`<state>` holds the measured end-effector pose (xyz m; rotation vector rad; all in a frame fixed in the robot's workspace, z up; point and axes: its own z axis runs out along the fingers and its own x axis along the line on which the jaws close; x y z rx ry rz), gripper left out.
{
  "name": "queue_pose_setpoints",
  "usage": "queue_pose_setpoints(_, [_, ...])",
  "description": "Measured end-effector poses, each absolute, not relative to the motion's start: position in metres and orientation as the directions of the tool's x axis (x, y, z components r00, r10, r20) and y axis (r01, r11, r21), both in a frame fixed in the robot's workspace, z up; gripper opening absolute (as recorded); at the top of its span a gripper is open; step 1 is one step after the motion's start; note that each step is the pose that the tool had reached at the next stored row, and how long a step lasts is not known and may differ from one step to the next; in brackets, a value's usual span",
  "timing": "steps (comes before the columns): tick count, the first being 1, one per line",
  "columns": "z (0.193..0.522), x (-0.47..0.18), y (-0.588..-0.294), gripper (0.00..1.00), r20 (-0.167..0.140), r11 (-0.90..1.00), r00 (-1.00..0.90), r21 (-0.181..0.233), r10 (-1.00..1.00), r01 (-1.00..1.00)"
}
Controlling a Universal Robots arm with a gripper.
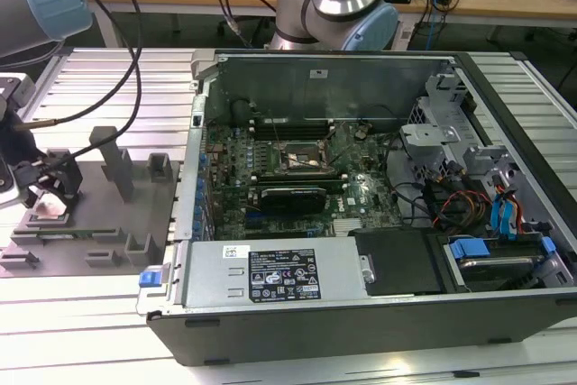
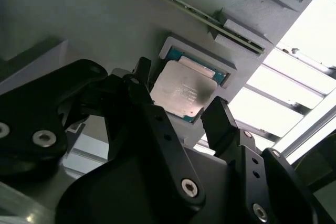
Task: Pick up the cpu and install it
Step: 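Pick up the cpu and move it towards the insertion slot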
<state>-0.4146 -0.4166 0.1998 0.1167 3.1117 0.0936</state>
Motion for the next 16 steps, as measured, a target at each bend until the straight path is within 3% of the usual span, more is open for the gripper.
queue_pose_setpoints(16, [0.188,-0.414,-0.417,0.66,0.017,0.993,-0.997,0.091,0.076,0.077])
